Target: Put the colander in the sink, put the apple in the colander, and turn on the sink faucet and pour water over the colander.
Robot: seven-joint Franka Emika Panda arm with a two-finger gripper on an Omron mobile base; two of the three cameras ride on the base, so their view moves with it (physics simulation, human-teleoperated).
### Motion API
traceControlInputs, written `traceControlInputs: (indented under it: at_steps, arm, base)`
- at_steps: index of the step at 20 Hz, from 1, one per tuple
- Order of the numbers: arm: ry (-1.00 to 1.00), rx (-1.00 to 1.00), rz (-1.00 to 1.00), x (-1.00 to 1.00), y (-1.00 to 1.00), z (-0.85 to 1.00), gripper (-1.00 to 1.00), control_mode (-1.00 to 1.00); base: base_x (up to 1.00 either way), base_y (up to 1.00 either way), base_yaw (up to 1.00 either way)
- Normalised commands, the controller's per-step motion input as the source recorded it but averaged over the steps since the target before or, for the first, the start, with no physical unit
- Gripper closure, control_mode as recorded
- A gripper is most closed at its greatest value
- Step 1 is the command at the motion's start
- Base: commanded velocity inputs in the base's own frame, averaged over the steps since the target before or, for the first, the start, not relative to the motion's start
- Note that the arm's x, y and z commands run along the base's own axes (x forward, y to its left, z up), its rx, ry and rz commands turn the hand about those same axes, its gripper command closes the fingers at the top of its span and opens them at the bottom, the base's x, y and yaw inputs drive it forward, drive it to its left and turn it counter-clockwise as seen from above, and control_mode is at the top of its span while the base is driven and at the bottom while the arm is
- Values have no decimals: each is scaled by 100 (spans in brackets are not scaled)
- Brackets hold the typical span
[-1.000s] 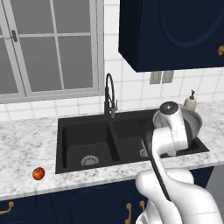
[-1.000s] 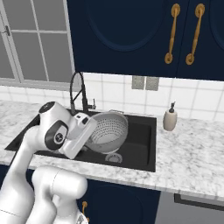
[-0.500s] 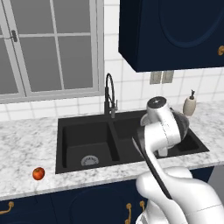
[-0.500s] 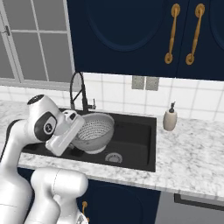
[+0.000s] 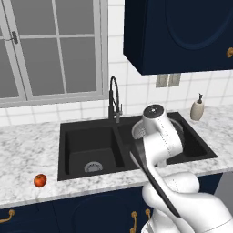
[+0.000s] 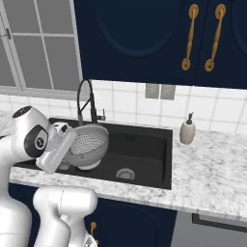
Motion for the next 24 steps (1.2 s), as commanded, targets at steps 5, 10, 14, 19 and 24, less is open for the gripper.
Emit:
traceControlInputs:
  at_steps: [5,10,14,19,24]
  arm:
    - [9,8,18,0,48,-1,100,-100]
    - [11,12,18,0,57,0,100,-100]
    - [9,10,18,1,68,0,100,-100]
    - [3,2,25,35,72,-2,100,-100]
    - [0,2,29,86,43,-7,100,-100]
  base:
    - [0,0,0]
    - [0,0,0]
    - [0,0,0]
    - [0,0,0]
    - [0,0,0]
